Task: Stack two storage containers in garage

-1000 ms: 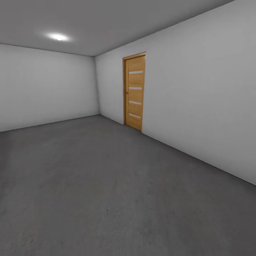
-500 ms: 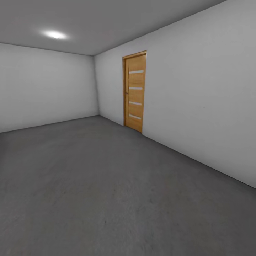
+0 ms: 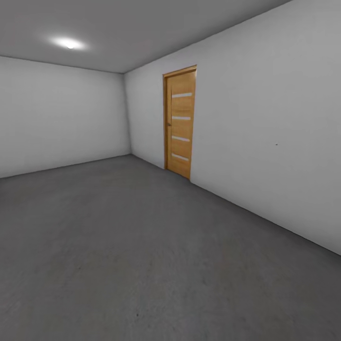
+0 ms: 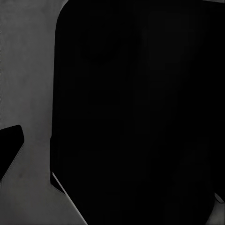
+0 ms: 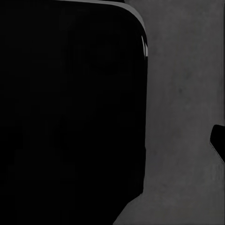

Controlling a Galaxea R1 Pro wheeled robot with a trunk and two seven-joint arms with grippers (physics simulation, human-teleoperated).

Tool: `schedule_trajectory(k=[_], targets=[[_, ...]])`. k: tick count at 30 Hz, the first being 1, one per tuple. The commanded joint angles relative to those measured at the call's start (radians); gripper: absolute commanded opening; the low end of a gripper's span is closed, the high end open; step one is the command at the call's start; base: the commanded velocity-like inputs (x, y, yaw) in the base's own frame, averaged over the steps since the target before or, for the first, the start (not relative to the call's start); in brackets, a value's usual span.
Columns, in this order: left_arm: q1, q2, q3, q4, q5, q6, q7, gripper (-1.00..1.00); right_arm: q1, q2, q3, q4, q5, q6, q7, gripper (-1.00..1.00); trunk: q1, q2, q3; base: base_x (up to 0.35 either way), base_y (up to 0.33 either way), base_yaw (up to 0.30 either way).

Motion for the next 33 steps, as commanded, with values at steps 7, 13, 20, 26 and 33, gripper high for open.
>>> schedule_trajectory(k=[7,13,20,26,33], targets=[[0.000,0.000,0.001,-0.001,0.010,-0.001,-0.001,1.00,0.000,0.000,0.008,0.001,-0.009,-0.003,-0.003,1.00,0.001,0.000,-0.001,0.323,0.000,0.000],[0.000,0.000,0.005,-0.001,0.011,-0.003,-0.002,1.00,0.000,-0.001,0.008,0.005,-0.009,-0.003,-0.003,1.00,0.001,0.000,-0.001,0.323,0.000,0.000],[0.001,0.000,0.007,-0.001,0.018,-0.004,-0.002,1.00,0.000,0.002,0.008,0.008,-0.009,-0.003,-0.003,1.00,0.001,0.000,-0.001,0.323,0.000,0.000],[0.001,0.000,0.008,-0.001,0.019,-0.004,-0.003,1.00,0.000,0.001,0.008,0.009,-0.011,-0.003,-0.003,1.00,0.001,0.000,-0.001,0.323,0.000,0.000],[0.001,0.000,0.009,-0.001,0.019,-0.004,-0.003,1.00,0.000,-0.005,0.008,0.009,-0.016,-0.003,-0.003,1.00,0.001,0.000,-0.001,0.323,0.000,0.000]])
